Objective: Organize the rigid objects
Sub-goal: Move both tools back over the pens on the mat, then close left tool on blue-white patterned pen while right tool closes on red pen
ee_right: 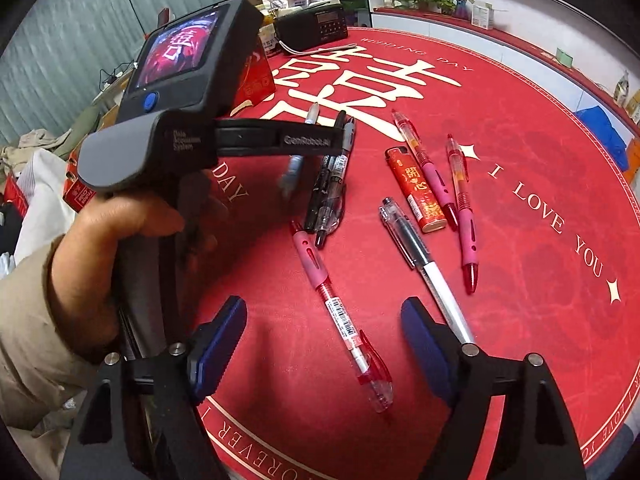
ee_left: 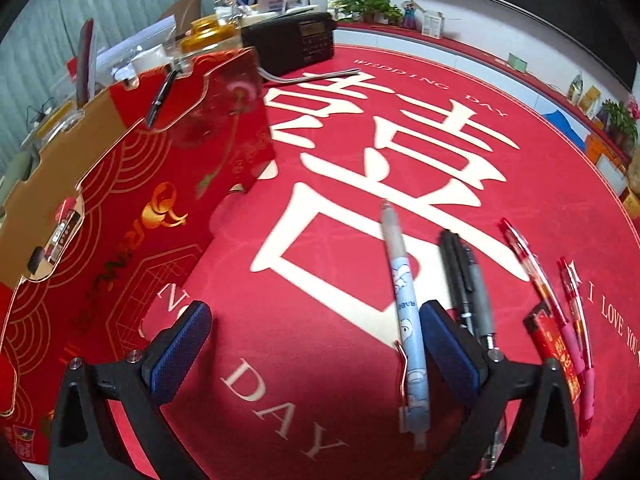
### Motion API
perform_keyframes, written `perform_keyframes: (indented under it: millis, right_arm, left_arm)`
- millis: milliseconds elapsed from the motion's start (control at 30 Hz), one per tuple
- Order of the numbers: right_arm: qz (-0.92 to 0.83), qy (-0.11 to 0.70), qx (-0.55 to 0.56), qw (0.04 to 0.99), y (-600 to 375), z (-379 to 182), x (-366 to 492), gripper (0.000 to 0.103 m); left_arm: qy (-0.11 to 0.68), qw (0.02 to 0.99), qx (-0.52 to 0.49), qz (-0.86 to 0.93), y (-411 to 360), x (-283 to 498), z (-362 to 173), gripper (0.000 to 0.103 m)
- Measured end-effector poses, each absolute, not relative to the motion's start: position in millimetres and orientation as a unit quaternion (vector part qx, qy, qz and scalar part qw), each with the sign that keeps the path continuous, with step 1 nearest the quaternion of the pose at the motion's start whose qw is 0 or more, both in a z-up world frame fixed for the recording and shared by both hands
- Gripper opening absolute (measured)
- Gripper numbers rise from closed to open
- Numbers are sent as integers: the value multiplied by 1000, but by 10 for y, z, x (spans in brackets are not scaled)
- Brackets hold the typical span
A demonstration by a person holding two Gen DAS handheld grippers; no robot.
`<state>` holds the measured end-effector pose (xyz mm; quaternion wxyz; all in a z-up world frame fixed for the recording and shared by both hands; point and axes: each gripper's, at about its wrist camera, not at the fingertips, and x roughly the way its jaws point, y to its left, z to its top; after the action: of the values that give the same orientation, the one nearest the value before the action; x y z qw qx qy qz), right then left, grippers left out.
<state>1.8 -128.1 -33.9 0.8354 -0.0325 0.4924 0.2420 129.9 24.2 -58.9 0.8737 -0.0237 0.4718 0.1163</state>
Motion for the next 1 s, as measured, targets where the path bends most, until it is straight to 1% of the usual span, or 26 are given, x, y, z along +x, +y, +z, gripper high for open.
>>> perform_keyframes:
  millis: [67,167,333,433,667,733,800,867,933,967,1000]
  right_arm:
    - [243,494,-45,834,-1234,-366,41,82]
    - [241,503,-75,827,-1156,-432,76,73]
    - [238,502,-142,819,-1036,-457,77,73]
    - [239,509,-142,815,-1044,-458,95,73]
    - [233,511,-139,816,-1049,-463,103,73]
    - [233,512,-141,815,-1042,-451,84,70]
    - [236,513,-143,813,-1030,-434,67,61]
    - [239,514,-146,811,-1024,-424,57,56]
    - [241,517,-147,808,-1024,-408,54,46]
    - [240,518,-148,808,-1024,-395,51,25]
    - [241,523,-146,805,-1030,-390,49,11]
  left_arm:
    - [473,873,-21,115,227,1308,-587,103]
    - [470,876,-10,107,130,1330,-583,103]
    - [454,886,-12,93,20,1346,-601,103]
    - [454,885,-46,89,83,1339,-627,103]
    - [455,885,-43,90,67,1352,-648,103]
    - [455,885,-43,90,67,1352,-647,103]
    - [455,885,-43,90,67,1352,-648,103]
    - [458,883,-43,89,68,1360,-647,103]
    - [467,880,-41,81,48,1380,-640,102]
    - [471,878,-39,76,32,1386,-629,97]
    - [473,878,-36,68,7,1382,-612,89]
